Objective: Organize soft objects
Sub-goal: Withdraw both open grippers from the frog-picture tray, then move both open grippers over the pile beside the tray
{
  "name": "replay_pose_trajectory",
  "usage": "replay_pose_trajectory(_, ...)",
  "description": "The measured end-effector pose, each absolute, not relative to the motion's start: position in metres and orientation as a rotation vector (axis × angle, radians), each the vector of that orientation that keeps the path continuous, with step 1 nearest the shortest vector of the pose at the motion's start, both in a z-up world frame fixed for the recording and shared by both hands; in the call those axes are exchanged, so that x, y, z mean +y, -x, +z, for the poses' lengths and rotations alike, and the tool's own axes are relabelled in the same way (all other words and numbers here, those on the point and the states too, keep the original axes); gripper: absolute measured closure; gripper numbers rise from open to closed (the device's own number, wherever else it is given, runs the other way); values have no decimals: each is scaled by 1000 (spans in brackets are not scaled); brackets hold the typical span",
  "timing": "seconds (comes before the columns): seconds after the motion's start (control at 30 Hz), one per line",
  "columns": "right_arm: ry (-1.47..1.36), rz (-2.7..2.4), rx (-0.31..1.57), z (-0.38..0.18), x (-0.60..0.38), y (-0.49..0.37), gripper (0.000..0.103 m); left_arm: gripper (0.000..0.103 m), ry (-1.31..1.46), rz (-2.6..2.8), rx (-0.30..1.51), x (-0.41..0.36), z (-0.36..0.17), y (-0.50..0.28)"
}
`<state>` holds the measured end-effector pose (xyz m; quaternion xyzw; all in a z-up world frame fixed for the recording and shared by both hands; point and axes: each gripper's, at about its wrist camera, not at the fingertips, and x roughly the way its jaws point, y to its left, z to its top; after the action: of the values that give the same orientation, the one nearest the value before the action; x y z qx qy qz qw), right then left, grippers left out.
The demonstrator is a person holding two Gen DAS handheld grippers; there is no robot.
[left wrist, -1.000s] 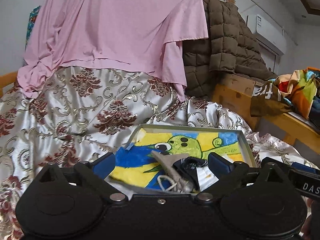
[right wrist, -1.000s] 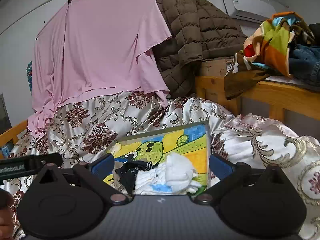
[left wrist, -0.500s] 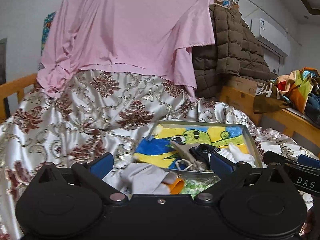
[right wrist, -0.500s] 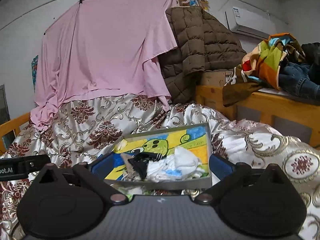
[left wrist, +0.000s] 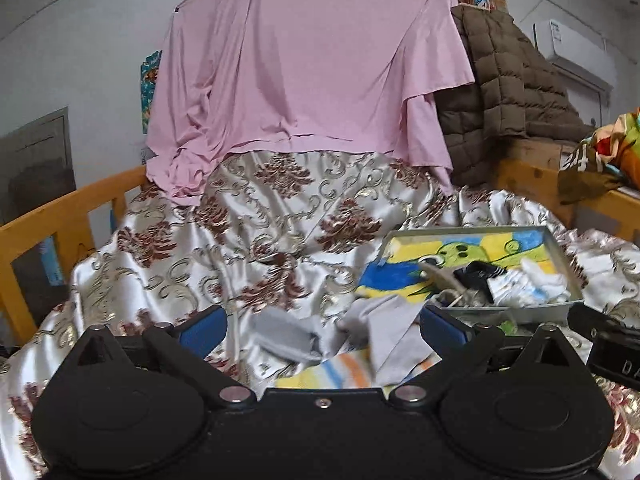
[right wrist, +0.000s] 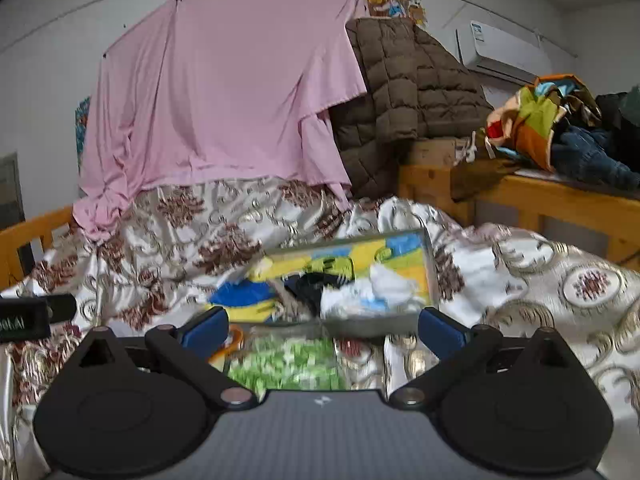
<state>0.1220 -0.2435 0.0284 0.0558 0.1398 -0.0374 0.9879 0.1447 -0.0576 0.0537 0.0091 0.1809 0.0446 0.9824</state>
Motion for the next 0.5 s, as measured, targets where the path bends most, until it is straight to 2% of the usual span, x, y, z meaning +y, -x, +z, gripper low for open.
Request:
replay_pose_trajectory(0.2,-91,-110,337,15,-223,-104,0,1,-21,135,356,-42,54,-130)
replay_pose_trajectory(0.5,-106,-115,305,4,-207,-83,0,1,-29,176,328,-21,49,-114)
